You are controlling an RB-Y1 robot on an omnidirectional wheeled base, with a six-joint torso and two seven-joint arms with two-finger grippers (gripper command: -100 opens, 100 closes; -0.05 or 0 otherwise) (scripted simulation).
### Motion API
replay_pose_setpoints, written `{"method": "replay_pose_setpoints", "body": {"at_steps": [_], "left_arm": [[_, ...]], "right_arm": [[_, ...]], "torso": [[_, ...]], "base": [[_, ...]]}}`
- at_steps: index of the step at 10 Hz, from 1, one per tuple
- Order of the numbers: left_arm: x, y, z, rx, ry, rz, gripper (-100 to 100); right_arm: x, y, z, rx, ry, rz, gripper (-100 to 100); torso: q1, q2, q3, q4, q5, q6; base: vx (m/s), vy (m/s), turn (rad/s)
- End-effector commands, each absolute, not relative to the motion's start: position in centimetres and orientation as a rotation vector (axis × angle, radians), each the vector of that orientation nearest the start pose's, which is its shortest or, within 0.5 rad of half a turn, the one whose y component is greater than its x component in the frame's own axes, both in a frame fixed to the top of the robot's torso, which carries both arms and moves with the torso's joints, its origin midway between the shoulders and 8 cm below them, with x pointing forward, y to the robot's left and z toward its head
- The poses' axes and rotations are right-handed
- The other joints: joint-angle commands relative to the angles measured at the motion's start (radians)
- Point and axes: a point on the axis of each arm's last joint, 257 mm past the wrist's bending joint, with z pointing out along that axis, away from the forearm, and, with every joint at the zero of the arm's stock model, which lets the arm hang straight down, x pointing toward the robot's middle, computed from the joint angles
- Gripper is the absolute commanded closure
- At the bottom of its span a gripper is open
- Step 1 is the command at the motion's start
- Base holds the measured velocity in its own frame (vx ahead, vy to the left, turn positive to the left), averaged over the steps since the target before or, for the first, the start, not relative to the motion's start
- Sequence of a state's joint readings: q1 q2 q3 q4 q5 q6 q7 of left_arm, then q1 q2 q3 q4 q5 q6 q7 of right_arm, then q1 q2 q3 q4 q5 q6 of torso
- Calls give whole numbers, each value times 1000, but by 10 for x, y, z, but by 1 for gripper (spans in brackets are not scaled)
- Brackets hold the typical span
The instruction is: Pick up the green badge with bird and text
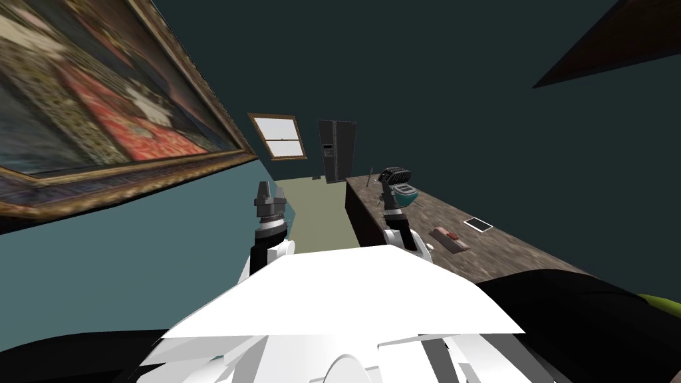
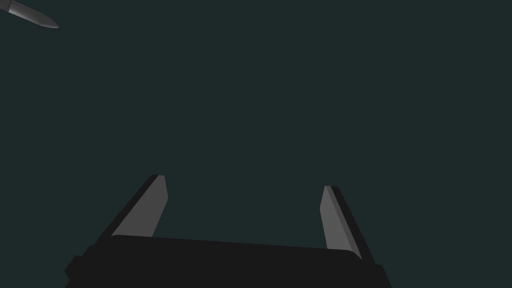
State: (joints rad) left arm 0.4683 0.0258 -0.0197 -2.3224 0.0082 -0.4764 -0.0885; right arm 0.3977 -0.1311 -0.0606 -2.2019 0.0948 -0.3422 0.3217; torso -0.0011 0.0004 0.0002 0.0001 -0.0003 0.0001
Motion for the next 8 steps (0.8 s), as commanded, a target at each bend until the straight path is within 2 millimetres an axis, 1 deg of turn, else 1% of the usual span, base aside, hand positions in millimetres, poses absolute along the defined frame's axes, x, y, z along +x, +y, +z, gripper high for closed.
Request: {"method": "replay_pose_setpoints", "body": {"at_steps": [1, 2, 3, 4, 5, 6, 7, 8], "left_arm": [[342, 266, 49, -576, 615, -1268, 0], [342, 266, 49, -576, 615, -1268, 0], [342, 266, 49, -576, 615, -1268, 0], [342, 266, 49, -576, 615, -1268, 0], [342, 266, 49, -576, 615, -1268, 0], [342, 266, 49, -576, 615, -1268, 0], [342, 266, 49, -576, 615, -1268, 0], [342, 266, 49, -576, 615, -1268, 0]], "right_arm": [[397, -287, -8, 408, 931, 783, -100], [397, -287, -8, 406, 932, 778, -100], [402, -290, -10, 367, 949, 707, -100], [402, -290, -10, 363, 950, 700, -100], [407, -294, -13, 323, 968, 628, -100], [407, -294, -13, 319, 969, 620, -100], [412, -298, -16, 278, 987, 547, -100], [412, -298, -16, 272, 988, 536, -100]], "torso": [[0, 0, 0, 0, 0, 0], [0, 0, 0, 0, 0, 0], [0, 0, 0, 0, 0, 0], [0, 0, 0, 0, 0, 0], [0, 0, 0, 0, 0, 0], [0, 0, 0, 0, 0, 0], [0, 0, 0, 0, 0, 0], [0, 0, 0, 0, 0, 0]], "base": [[-14, -22, 23], [-12, -20, 24], [-10, -20, 35], [-10, -16, 17], [-16, -15, 34], [-13, -14, 17], [-13, -17, 31], [-10, -15, 18]]}}
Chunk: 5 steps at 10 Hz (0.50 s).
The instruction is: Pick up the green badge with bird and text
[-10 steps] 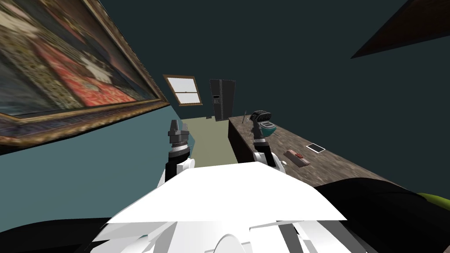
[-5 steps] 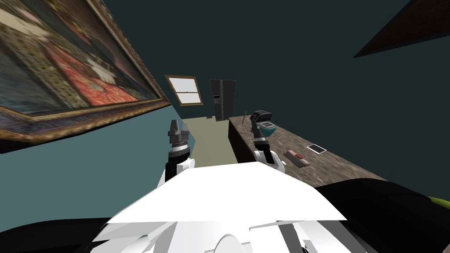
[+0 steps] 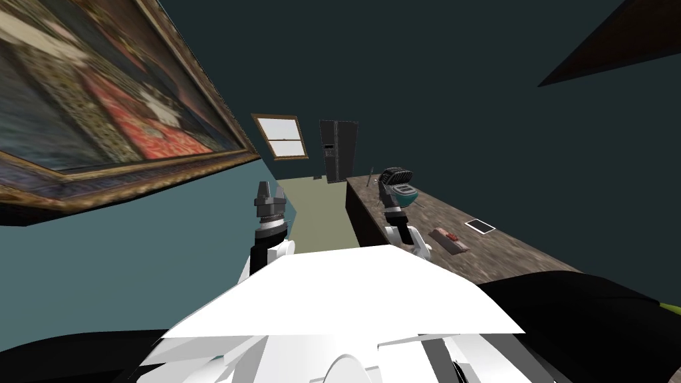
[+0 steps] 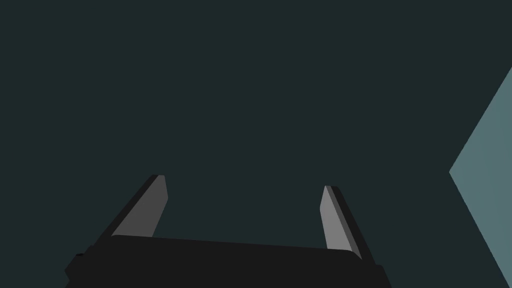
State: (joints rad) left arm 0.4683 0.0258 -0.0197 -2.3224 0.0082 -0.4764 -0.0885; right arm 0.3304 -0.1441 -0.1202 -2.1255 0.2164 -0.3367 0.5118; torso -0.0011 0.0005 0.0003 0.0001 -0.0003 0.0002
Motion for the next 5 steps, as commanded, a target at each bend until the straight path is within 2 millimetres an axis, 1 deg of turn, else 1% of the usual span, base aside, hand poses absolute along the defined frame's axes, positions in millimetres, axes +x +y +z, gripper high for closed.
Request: {"method": "replay_pose_setpoints", "body": {"at_steps": [1, 2, 3, 4, 5], "left_arm": [[342, 266, 49, -576, 615, -1268, 0], [342, 266, 49, -576, 615, -1268, 0], [342, 266, 49, -576, 615, -1268, 0], [342, 266, 49, -576, 615, -1268, 0], [342, 266, 49, -576, 615, -1268, 0]], "right_arm": [[417, -302, -20, 230, 1007, 462, -100], [417, -302, -20, 224, 1008, 452, -100], [422, -305, -25, 181, 1028, 378, -100], [422, -305, -25, 174, 1029, 366, -100], [428, -309, -31, 129, 1049, 294, -100]], "torso": [[0, 0, 0, 0, 0, 0], [0, 0, 0, 0, 0, 0], [0, 0, 0, 0, 0, 0], [0, 0, 0, 0, 0, 0], [0, 0, 0, 0, 0, 0]], "base": [[-10, -13, 30], [-9, -12, 17], [-10, -13, 32], [-8, -14, 18], [-10, -14, 33]]}}
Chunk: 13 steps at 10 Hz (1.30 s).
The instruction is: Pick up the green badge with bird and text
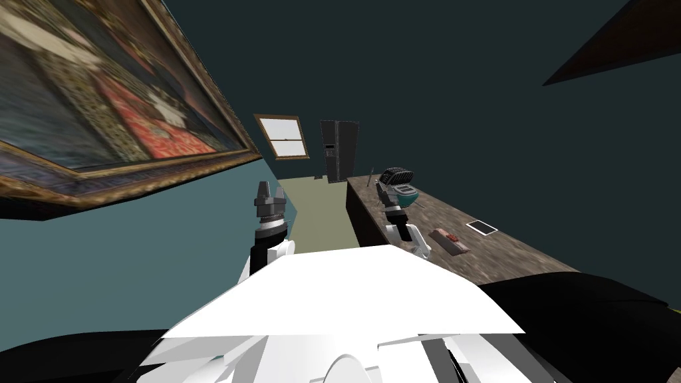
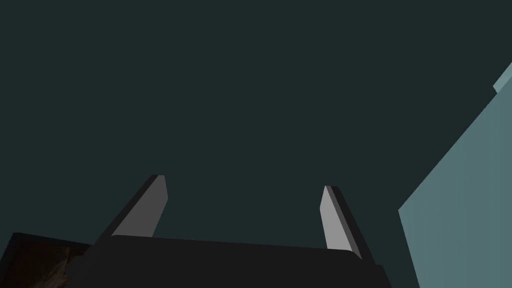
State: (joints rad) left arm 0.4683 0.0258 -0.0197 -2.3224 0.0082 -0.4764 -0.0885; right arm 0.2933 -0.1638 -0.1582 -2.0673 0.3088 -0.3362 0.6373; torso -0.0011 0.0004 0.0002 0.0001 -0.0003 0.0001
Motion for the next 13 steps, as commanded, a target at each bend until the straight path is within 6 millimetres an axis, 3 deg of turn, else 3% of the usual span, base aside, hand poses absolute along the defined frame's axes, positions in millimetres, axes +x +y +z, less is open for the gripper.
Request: {"method": "replay_pose_setpoints", "body": {"at_steps": [1, 13], "left_arm": [[342, 266, 49, -576, 615, -1268, 0], [342, 266, 49, -576, 615, -1268, 0]], "right_arm": [[428, -309, -31, 122, 1049, 280, -100], [456, -333, -81, -227, 1173, -211, -100]], "torso": [[0, 0, 0, 0, 0, 0], [1, -1, 0, 0, 0, 0]], "base": [[-10, -10, 15], [-5, -5, 19]]}}
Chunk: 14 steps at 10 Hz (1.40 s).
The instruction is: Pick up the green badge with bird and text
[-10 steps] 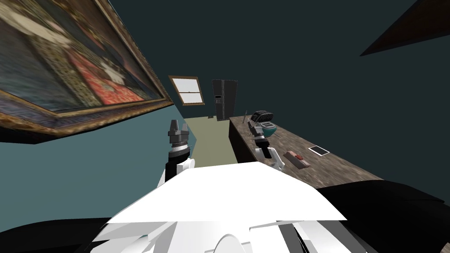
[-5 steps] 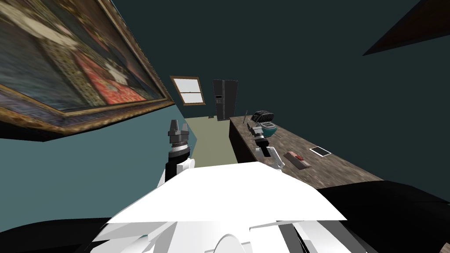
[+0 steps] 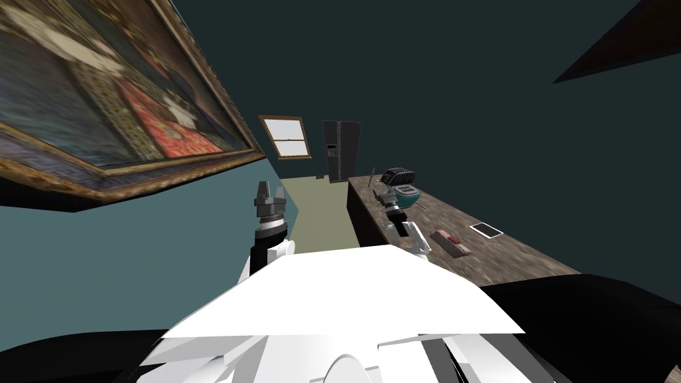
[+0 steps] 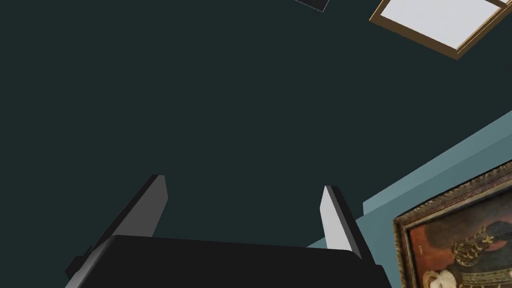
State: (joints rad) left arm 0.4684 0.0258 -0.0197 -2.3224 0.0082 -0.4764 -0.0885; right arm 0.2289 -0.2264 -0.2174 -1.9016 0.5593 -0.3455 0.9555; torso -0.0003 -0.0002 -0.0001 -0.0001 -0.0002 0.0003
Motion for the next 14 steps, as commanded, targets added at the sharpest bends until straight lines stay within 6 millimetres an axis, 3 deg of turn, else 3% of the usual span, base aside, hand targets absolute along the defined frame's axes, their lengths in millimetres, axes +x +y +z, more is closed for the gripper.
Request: {"method": "replay_pose_setpoints", "body": {"at_steps": [1, 4, 14], "left_arm": [[342, 266, 49, -576, 615, -1268, 0], [342, 266, 49, -576, 615, -1268, 0], [342, 266, 49, -576, 615, -1268, 0]], "right_arm": [[459, -337, -92, -288, 1192, -282, -100], [462, -341, -103, -355, 1210, -355, -100], [466, -378, -192, -857, 1300, -761, -100]], "torso": [[0, 0, 0, 0, 0, 0], [0, 0, 0, 0, 0, 0], [0, -1, -1, 0, 0, 0]], "base": [[2, -5, 17], [1, -2, 5], [12, -3, 9]]}}
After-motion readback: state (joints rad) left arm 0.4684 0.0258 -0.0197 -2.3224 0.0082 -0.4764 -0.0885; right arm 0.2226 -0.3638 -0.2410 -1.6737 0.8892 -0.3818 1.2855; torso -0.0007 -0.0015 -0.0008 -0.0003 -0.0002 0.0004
